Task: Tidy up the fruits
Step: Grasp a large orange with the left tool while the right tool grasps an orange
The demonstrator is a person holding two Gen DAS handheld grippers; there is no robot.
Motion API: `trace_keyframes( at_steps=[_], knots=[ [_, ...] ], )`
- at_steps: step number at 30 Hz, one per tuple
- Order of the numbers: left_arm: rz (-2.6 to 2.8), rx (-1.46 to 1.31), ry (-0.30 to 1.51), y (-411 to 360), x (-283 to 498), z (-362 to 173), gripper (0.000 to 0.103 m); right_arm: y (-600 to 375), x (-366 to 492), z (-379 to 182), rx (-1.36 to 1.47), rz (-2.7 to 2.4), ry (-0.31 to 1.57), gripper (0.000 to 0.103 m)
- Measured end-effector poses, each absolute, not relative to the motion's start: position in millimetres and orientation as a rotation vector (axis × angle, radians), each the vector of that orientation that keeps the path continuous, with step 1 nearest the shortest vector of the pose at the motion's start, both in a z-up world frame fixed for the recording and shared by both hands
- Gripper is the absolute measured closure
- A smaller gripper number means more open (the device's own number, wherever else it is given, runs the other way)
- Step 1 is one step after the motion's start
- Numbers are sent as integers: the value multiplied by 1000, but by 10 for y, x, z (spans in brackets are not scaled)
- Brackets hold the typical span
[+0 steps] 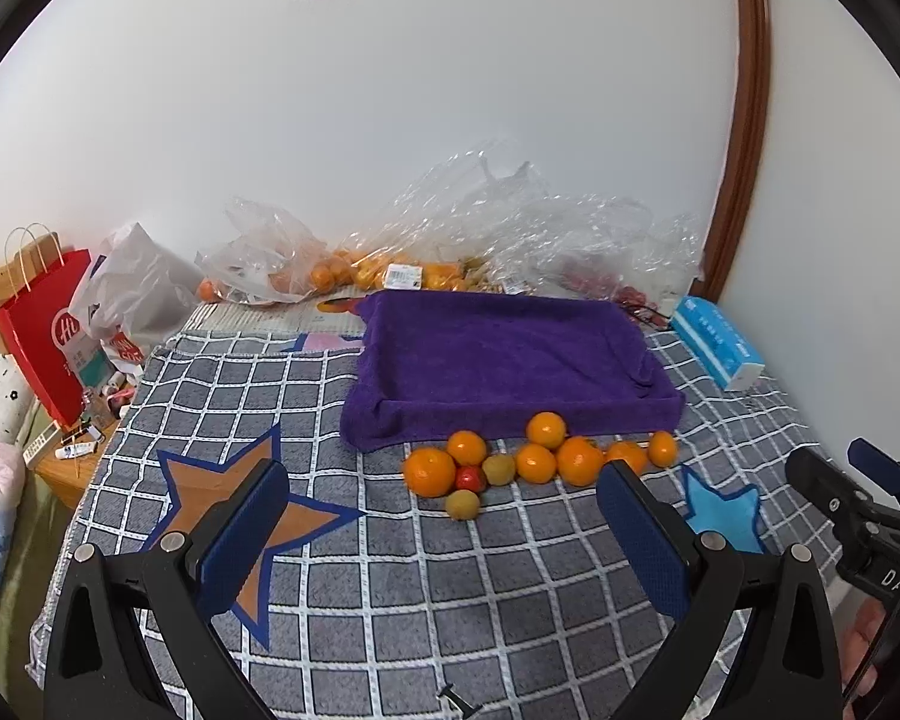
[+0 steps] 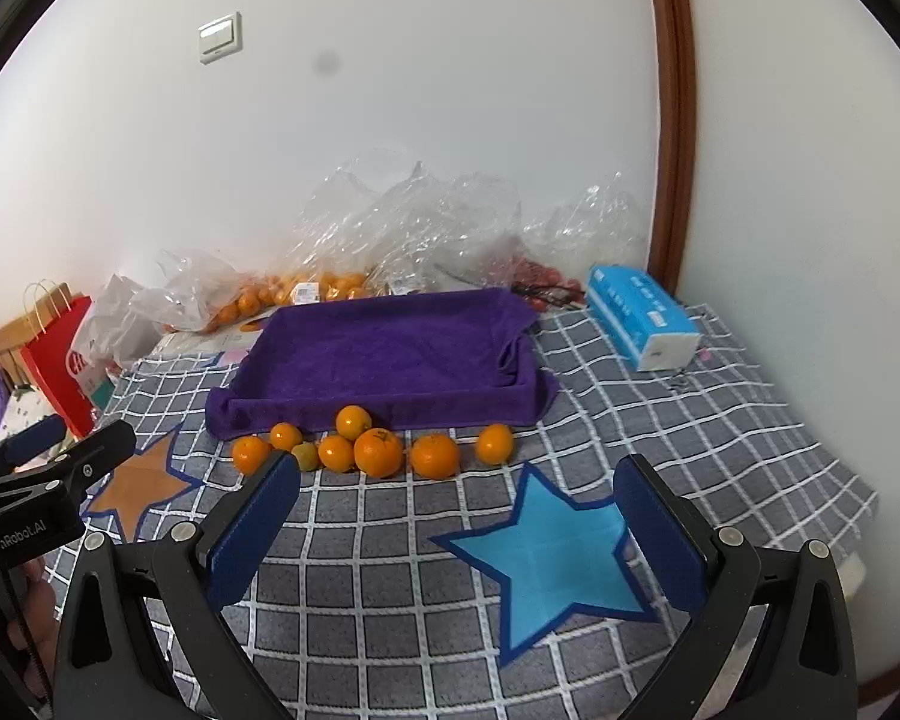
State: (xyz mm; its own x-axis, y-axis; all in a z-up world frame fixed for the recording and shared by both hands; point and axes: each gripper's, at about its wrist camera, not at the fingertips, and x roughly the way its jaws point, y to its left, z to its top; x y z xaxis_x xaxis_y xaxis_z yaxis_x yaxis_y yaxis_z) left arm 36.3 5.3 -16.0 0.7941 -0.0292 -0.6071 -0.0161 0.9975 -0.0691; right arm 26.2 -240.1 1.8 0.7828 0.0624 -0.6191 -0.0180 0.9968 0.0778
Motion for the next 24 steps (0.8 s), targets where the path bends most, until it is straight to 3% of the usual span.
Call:
trace_keyframes(
  at_steps=[14, 20, 23, 24],
  knots=[
    [37, -58, 744, 195, 928, -649, 0, -2532, 907, -478, 54, 12, 746, 2],
    [69, -60, 794, 345, 1150, -935, 3, -2608, 1150, -845, 69, 20, 824, 13],
    [49, -88, 841, 439, 1248, -1056, 4, -2656, 1277, -997, 83, 7, 854, 25],
    [40, -99, 846, 462, 1272, -1083, 9, -2672, 1331, -1049, 90, 9, 869, 32]
  ],
)
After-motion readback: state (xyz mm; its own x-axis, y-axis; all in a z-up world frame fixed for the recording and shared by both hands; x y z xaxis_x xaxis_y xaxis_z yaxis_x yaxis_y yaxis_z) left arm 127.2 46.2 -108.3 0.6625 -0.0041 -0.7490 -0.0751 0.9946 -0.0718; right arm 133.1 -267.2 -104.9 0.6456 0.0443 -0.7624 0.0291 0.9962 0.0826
